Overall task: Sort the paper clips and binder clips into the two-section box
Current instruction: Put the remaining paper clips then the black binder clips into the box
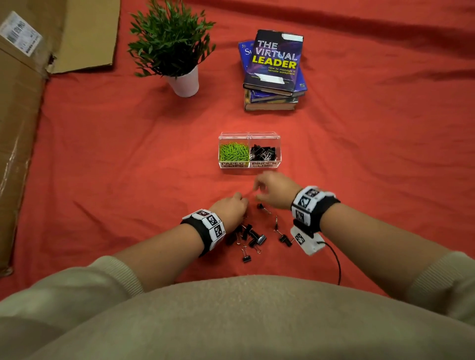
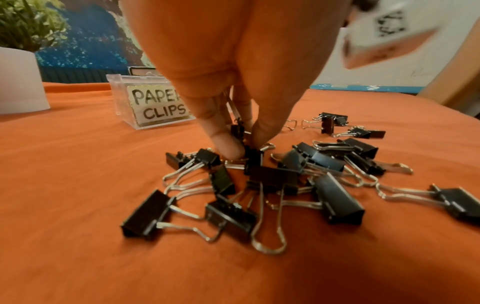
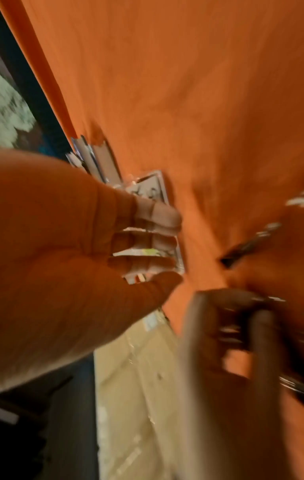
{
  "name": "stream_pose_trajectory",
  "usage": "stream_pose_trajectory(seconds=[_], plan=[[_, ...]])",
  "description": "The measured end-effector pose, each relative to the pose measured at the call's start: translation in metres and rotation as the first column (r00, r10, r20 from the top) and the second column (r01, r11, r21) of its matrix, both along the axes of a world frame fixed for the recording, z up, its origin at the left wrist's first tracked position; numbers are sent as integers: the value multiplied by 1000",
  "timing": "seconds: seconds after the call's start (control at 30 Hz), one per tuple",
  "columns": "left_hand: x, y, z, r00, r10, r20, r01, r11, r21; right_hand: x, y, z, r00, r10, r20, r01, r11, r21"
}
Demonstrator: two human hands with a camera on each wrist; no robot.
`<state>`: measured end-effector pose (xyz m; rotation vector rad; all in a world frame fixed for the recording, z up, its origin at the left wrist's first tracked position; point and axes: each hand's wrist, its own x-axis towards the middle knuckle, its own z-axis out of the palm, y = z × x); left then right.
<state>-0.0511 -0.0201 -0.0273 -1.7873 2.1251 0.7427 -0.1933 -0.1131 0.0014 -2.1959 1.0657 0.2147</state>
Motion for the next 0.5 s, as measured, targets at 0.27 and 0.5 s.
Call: stream_pose_trajectory(seconds=[0.27, 0.5], plan=[[2, -9, 1, 989, 102, -108, -102, 995, 5, -19, 1, -9, 991, -129, 34, 128, 991, 31], [2, -18, 1, 945, 185, -268, -190, 982, 8, -4, -65, 10, 931, -322, 171, 339, 937, -86]])
